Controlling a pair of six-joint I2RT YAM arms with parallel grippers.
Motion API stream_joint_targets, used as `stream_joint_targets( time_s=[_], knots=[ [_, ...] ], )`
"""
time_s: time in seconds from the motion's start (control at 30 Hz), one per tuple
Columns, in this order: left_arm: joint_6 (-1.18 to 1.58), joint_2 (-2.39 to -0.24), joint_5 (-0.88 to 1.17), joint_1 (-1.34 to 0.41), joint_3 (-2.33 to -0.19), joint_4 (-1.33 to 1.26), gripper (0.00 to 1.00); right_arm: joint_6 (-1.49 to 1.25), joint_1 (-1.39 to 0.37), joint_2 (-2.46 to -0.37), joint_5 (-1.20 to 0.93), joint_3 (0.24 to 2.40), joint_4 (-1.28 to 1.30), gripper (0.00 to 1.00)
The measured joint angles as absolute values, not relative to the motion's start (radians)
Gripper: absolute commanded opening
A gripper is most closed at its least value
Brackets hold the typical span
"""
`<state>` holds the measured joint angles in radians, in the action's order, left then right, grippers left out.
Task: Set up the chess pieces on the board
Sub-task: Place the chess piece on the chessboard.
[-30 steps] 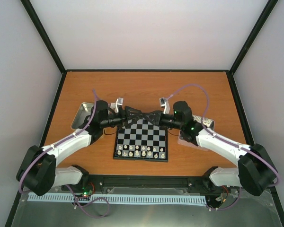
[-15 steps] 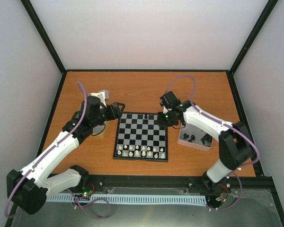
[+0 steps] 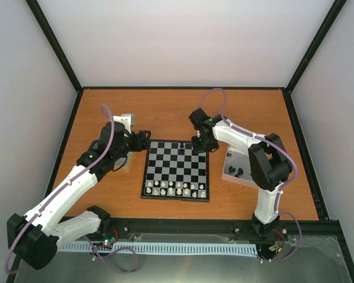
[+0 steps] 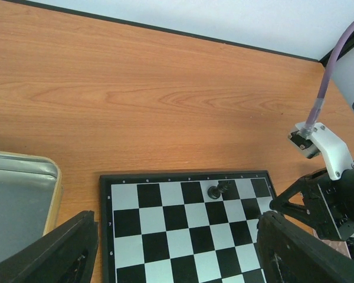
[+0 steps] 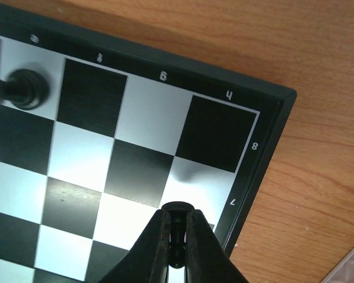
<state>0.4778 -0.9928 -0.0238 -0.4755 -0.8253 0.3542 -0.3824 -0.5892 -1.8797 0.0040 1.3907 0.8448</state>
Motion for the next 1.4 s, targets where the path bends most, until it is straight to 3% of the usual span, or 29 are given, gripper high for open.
stream_joint_targets(
  time_s=[0.53, 0.97, 1.03, 1.23, 1.4],
  knots=[
    [0.467, -0.993, -0.034, -0.476, -0.816, 0.354, 0.75, -0.364, -0.588, -1.927, 0.012, 1.391, 0.871, 0.05],
    [0.467, -0.993, -0.035, -0.476, -0.81, 0.354, 0.75, -0.373, -0.578, -1.933, 0.009, 1.394, 0.86, 0.38],
    [0.467, -0.994, -0.035, -0.476, -0.81, 0.354, 0.75, -0.38, -0.573, -1.92, 0.004, 1.393, 0.85, 0.38],
    [0.467, -0.998, -0.033, -0.476, -0.81, 0.354, 0.75, -0.427, -0.53, -1.746, 0.007, 1.319, 0.785, 0.38],
    [0.467, -0.999, -0.017, -0.476, -0.81, 0.352, 0.75, -0.511, -0.431, -1.475, 0.052, 1.124, 0.701, 0.33]
  ],
)
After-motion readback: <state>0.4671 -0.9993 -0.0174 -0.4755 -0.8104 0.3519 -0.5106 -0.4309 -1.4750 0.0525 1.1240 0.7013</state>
